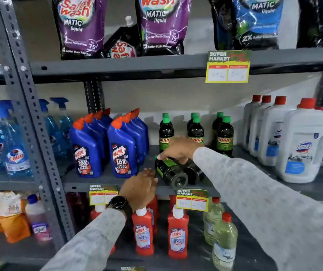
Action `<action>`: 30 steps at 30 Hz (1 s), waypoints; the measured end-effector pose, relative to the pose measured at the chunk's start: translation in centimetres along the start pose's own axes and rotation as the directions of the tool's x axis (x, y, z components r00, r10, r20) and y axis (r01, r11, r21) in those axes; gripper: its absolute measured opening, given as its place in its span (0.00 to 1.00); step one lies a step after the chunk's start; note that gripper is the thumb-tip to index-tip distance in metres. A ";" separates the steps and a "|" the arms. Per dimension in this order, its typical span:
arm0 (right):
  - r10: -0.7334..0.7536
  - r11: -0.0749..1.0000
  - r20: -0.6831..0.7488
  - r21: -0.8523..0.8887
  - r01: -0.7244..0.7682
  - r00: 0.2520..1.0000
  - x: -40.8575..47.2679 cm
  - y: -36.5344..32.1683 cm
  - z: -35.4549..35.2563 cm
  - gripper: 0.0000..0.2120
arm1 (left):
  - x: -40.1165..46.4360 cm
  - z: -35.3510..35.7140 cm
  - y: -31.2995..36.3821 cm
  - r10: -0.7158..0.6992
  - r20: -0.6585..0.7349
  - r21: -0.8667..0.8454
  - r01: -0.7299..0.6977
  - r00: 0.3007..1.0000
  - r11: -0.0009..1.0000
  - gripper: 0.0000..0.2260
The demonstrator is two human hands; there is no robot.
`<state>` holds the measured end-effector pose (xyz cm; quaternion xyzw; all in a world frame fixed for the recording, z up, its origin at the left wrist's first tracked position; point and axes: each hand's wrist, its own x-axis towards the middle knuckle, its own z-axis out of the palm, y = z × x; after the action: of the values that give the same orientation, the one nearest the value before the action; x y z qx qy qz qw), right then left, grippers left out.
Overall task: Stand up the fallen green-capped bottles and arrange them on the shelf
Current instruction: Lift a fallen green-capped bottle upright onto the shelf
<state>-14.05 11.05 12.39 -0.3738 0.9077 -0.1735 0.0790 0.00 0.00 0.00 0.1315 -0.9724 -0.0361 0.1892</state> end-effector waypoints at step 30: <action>0.008 0.830 -0.522 0.480 0.286 0.853 -0.8 2.1 1.5 0.35 | -0.5 2.6 -0.4 -0.005 -0.171 -0.042 -0.002 0.985 0.999 0.29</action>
<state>-14.41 12.63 10.28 -0.3452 0.7788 -0.5188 -0.0711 -0.44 -0.21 -2.64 0.1308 -0.9515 -0.0454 0.2748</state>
